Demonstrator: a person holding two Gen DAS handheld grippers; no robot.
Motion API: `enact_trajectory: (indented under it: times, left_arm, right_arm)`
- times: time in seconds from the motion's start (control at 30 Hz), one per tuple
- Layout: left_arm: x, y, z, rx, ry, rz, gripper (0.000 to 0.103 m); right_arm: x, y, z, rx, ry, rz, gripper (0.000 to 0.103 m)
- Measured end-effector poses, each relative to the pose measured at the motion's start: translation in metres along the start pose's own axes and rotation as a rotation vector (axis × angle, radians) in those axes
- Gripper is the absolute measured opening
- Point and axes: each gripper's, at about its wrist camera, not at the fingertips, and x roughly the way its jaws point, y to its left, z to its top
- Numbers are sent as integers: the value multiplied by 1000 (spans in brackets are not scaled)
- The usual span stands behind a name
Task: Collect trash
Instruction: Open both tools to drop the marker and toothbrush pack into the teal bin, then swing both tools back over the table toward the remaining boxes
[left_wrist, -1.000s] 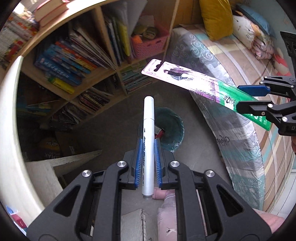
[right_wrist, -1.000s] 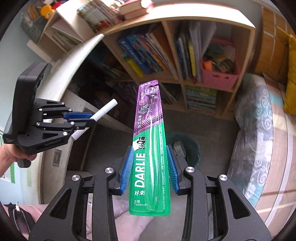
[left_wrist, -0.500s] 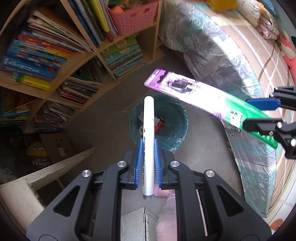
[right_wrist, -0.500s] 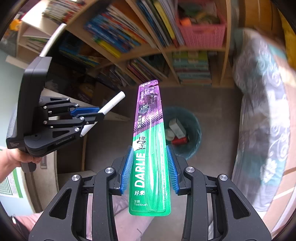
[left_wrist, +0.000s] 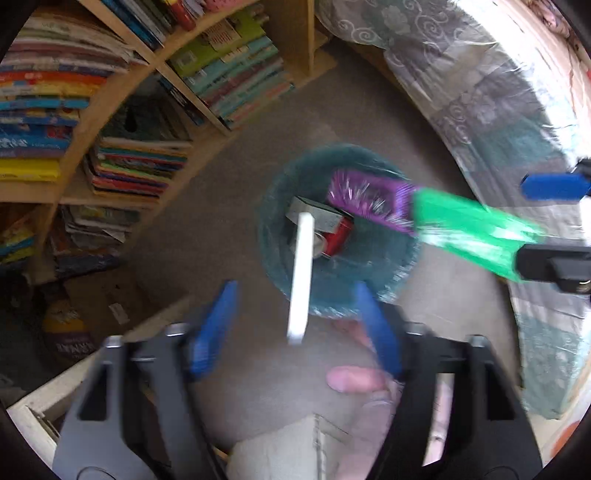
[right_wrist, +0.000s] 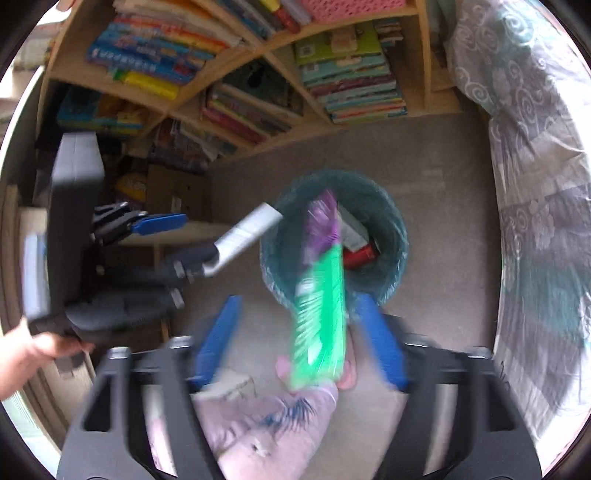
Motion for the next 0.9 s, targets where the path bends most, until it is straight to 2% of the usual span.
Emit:
enact_trajectory:
  times: [0.13,0.3,0.53,0.63,0.77,0.9]
  left_arm:
    - [-3,4,0,-11,13,-21,71]
    - [-11,5,1,-7,-15,-1,79]
    - [-31,5,-1,-25,-24,-7,79]
    - [-59,6,-7,-57,-50,-25,80]
    - [-123,17,-21,-113,-136,-59,80]
    - [-187,34,-41,-168,-208,-40,85]
  right_arm:
    - [-7,-2,6,14,-11,9,74]
    - [-19,-2,10,1,-18,7,74]
    - [-43,2,7,-4,-51,21,74]
    - [-68,15,7,-51,-89,13,75]
    - [-106,44,11,-159,-133,29,82]
    - [-147,79,20,-261,-173,53,86]
